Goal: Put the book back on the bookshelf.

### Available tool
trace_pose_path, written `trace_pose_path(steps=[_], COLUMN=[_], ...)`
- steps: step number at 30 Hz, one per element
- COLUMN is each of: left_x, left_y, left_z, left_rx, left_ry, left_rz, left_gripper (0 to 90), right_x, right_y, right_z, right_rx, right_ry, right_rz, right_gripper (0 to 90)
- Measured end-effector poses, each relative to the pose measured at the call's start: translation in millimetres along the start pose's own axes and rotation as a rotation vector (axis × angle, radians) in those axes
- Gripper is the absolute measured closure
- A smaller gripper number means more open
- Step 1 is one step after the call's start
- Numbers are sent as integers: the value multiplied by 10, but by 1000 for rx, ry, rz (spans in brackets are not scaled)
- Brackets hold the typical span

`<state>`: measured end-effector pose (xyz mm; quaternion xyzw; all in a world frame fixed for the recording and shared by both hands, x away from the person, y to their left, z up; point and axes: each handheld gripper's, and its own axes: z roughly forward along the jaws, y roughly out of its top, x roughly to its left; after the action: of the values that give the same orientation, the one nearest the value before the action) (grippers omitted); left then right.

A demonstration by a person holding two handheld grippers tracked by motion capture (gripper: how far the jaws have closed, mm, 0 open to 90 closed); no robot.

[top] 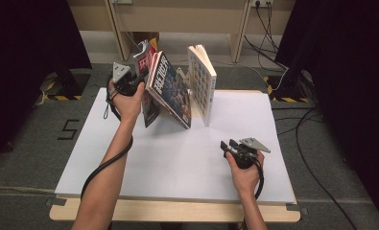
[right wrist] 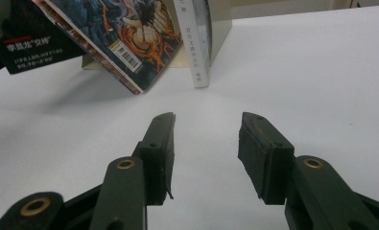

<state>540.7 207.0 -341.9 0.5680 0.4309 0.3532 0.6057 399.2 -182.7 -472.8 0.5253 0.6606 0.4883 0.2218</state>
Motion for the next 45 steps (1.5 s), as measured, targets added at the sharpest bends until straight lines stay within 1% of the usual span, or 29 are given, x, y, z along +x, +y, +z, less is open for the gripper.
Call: trace_pose_path(steps=[2,3,4,5,6,8,9,11,15,17,19,23,25,26,27,28,29,30,31,33,34,36,37,38,40,41,42,44,45], left_x=[28,28,72,72,110,120,135,144,159,162,169,206,219,225,225,233,235,235,244,253,255,252,240,240,196,182,182,142,134], left_y=[-92,-92,-166,-166,-198,-205,-214,-213,-173,-159,-131,-92,-69,-56,-56,-30,-14,-14,13,55,65,84,89,89,80,78,78,88,92], left_z=[-28,-28,-49,-49,-76,-83,-99,-100,-80,-72,-54,-24,-11,-4,-4,8,15,15,22,32,35,41,43,43,52,53,53,56,57], left_rx=[9,9,2,2,1,0,6,10,32,38,54,81,101,111,111,137,154,154,183,215,223,230,229,229,193,183,183,141,129], left_ry=[28,28,42,42,56,57,63,66,56,53,51,36,37,36,36,40,43,43,52,55,52,43,43,43,28,24,24,26,28], left_rz=[14,14,-3,-3,-18,-16,-11,-15,-43,-47,-61,-117,-147,-159,-159,-179,-184,-184,-204,-202,-207,-211,-200,-200,-179,-168,-168,-131,-120], left_gripper=[859,857,853,852,847,841,834,826,796,785,777,751,746,750,757,771,784,800,813,831,841,855,857,858,859,860,860,861,862], right_x=[-3,-3,12,9,12,13,15,18,31,31,26,17,10,8,8,12,9,8,10,6,15,10,14,14,17,16,15,10,9], right_y=[-1,-1,-5,-5,-6,-6,-5,-9,-17,-17,-17,-17,-17,-18,-18,-22,-23,-24,-27,-36,-40,-42,-41,-41,-38,-36,-36,-36,-38], right_z=[5,5,8,11,9,7,10,17,26,26,24,22,23,23,23,29,32,34,39,51,52,53,52,52,49,46,44,44,45], right_rx=[2,2,6,4,4,5,7,7,11,12,11,12,13,15,15,17,18,26,32,35,43,43,43,43,36,35,33,31,30], right_ry=[1,1,1,1,3,3,2,3,6,7,7,8,9,10,10,9,11,12,15,15,20,21,21,21,20,19,19,19,19], right_rz=[-2,-2,8,-2,-3,-4,-2,0,-3,-2,0,0,-2,-3,-3,4,1,1,7,3,13,4,7,7,5,4,4,2,3], right_gripper=[570,570,570,570,570,570,570,570,570,570,570,570,570,570,570,570,569,568,567,567,567,567,568,568,568,568,568,568,568])
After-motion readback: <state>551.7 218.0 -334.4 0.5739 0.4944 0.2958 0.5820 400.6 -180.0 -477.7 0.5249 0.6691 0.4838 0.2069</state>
